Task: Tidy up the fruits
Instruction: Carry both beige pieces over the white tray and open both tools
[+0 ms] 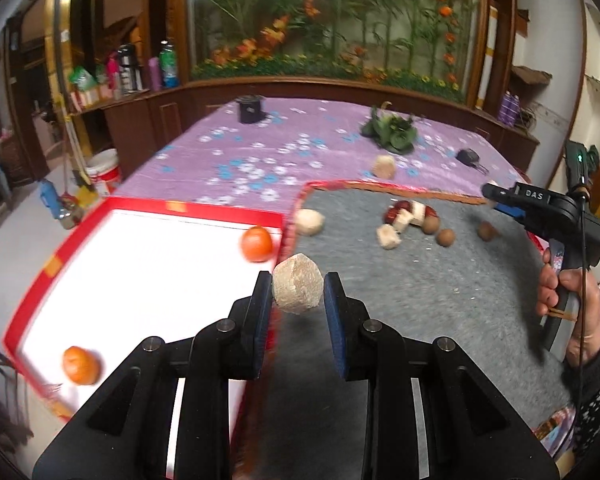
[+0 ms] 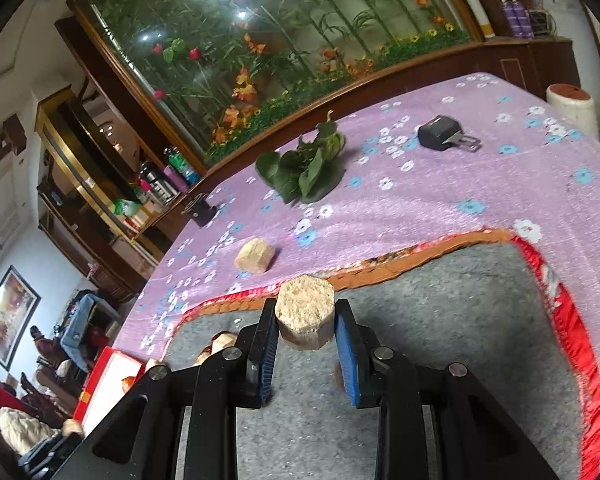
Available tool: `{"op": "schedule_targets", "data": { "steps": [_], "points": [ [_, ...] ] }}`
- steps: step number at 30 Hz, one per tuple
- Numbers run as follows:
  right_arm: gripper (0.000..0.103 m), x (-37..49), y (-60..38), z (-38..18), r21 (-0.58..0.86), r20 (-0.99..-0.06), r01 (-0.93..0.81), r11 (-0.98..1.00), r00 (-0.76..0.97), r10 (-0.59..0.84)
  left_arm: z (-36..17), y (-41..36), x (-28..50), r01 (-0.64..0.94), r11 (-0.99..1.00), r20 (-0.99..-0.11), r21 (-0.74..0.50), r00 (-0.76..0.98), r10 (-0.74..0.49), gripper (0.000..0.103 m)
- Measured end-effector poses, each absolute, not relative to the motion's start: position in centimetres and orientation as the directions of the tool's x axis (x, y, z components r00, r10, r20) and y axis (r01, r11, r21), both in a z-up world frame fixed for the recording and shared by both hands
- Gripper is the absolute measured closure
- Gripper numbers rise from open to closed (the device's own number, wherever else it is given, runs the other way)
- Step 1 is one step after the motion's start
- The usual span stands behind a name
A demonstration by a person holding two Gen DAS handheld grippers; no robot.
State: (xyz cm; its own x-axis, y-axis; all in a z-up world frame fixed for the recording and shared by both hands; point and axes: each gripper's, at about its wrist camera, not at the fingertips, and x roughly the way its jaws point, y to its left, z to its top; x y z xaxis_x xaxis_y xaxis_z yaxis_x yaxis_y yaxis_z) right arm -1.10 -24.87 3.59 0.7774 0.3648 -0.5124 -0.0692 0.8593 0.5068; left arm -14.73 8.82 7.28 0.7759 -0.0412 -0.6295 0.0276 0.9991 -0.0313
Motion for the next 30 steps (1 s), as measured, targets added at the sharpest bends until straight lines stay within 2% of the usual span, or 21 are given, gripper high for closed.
{"op": "schedule_targets", "data": {
  "steps": [4,9,13,17,21,25,30],
  "points": [
    [0.076,-1.2,-25.2,3.6,0.478,-0.518,-0.042,0.877,0.793,0.320,7.5,10.7,-15.7,-0.007,0.999,-0.619,-0.040,0.785,-0.019,0.077],
    [0.076,-1.8,-24.0,4.0,0.353,-0.524,-0.026,0.935,0.823,0.221,7.7,12.9,-16.7,-0.065,0.997,-0.602,-0.039,0.798,0.028,0.077],
    [0.076,-2.3,-22.3,4.4,0.293,-0.511,-0.068,0.954,0.832,0.216,7.5,14.4,-17.2,-0.103,0.994,-0.597,-0.034,0.799,0.062,0.077],
    [0.076,-3.3,-20.5,5.2,0.351,-0.496,-0.124,0.928,0.816,0.297,6.8,15.6,-17.4,-0.125,0.992,-0.612,-0.037,0.787,0.076,0.077],
    [0.076,-4.9,-15.3,6.5,0.364,-0.470,-0.274,0.890,0.771,0.430,6.2,16.4,-16.8,-0.142,0.989,-0.626,-0.049,0.776,0.080,0.077],
    [0.076,-5.7,-8.5,6.7,0.373,-0.485,-0.426,0.824,0.668,0.565,5.6,16.8,-16.5,-0.155,0.987,-0.637,-0.037,0.765,0.096,0.077],
    [0.076,-6.6,-0.7,6.0,0.367,-0.506,-0.556,0.746,0.553,0.661,4.8,18.0,-16.0,-0.184,0.983,-0.649,-0.022,0.750,0.126,0.077]
  ]
}}
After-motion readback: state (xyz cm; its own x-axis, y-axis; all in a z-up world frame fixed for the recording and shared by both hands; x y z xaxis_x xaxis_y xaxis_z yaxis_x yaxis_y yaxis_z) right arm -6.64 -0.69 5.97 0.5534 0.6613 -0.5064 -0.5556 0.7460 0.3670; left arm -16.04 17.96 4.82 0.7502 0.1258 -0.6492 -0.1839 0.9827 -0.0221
